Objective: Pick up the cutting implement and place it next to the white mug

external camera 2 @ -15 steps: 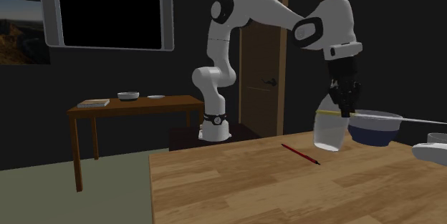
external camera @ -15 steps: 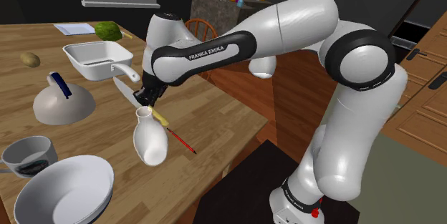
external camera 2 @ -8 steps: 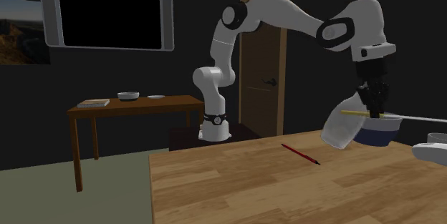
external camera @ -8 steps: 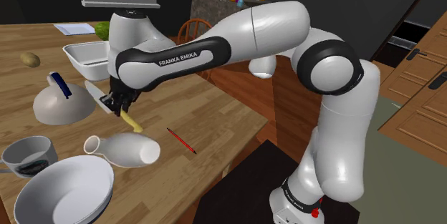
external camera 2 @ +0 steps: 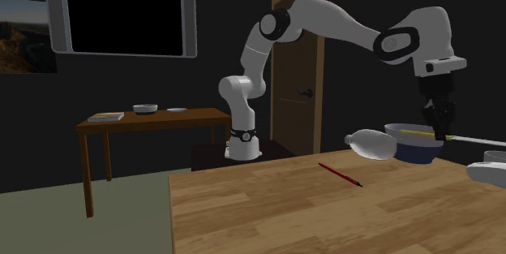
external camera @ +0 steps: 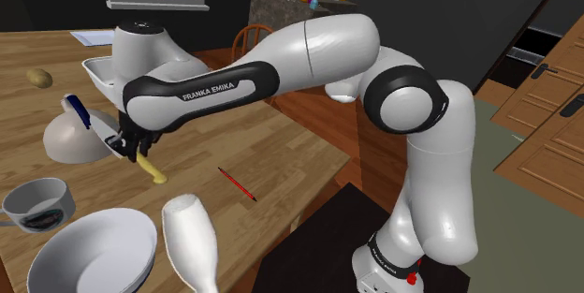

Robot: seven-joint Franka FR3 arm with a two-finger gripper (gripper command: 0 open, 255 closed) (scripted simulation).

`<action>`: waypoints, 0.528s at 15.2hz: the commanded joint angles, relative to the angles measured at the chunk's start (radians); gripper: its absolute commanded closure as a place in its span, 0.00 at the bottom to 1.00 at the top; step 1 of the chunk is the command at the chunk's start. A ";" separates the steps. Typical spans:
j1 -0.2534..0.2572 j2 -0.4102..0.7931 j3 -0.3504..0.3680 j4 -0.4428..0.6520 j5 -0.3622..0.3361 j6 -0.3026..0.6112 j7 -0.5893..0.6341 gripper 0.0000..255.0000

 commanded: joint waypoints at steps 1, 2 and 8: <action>0.001 0.010 -0.001 -0.011 -0.002 0.022 0.002 1.00; 0.001 0.015 -0.001 -0.017 -0.003 0.033 0.003 1.00; 0.003 0.051 -0.005 -0.045 -0.009 0.096 0.007 1.00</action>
